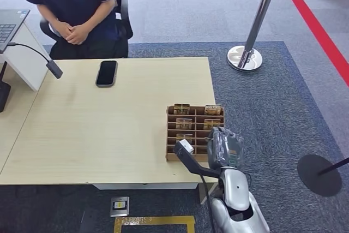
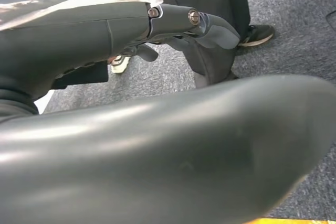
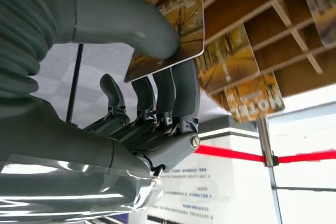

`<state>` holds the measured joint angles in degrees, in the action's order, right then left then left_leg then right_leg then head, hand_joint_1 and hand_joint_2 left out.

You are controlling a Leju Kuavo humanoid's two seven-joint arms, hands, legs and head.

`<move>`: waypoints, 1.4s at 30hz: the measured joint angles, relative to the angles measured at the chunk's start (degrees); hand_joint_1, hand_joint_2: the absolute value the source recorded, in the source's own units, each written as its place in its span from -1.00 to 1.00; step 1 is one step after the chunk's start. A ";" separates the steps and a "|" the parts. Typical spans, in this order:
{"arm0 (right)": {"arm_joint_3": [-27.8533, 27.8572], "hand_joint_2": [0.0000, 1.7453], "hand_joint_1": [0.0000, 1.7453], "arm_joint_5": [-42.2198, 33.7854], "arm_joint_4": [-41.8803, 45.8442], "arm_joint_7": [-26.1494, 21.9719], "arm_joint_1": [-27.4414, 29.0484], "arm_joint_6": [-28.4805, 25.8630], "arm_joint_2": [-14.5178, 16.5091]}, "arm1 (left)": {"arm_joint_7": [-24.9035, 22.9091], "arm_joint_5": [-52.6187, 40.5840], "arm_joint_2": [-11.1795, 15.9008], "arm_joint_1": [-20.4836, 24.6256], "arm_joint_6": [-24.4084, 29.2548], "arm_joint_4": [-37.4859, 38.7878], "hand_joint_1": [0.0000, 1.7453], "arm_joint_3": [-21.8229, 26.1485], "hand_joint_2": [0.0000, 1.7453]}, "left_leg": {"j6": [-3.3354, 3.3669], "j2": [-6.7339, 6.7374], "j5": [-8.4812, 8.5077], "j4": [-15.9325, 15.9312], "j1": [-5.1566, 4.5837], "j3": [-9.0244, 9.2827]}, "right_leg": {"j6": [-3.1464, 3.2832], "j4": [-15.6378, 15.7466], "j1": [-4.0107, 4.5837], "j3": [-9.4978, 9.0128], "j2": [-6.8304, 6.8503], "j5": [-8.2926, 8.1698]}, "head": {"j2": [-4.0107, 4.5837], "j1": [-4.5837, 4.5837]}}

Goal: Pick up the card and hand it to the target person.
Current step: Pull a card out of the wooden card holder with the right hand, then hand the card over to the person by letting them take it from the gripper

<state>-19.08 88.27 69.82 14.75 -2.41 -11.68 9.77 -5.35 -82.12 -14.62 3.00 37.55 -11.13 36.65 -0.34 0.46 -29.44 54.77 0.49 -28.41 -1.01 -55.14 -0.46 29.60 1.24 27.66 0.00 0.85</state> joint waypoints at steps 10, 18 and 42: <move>-1.61 1.00 0.50 -0.02 6.35 -0.63 1.77 -0.07 -0.96 | 0.04 0.19 0.00 0.00 0.01 0.00 -1.00 0.00 -1.00 | 0.00 0.00 0.00 0.00 0.00 0.00 | 0.00 0.00 0.00 0.00 0.00 0.00 | 0.00 0.01; -3.38 1.00 0.55 -1.34 8.20 -2.80 -0.29 -1.79 -1.46 | 0.37 -0.20 0.00 0.01 0.02 0.00 -1.00 0.00 -1.00 | 0.00 0.01 0.00 0.00 0.00 -0.02 | 0.00 -0.01 0.00 0.01 0.00 0.00 | 0.00 0.00; -10.47 1.00 0.56 -10.06 -22.51 -6.55 -31.19 -6.44 8.92 | 0.04 -1.80 0.05 0.29 0.26 0.00 -1.00 -2.07 -1.00 | -0.04 0.01 0.05 0.00 0.02 -0.04 | 0.01 -0.10 0.02 0.05 0.00 -0.02 | 0.00 0.01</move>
<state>-29.55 78.21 47.31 8.20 -33.60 -18.12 18.69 -5.31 -83.91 -14.57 3.29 37.81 -11.13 34.59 -0.38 0.47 -29.39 54.77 0.51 -28.45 -1.00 -55.24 -0.43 29.65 1.24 27.64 0.00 0.85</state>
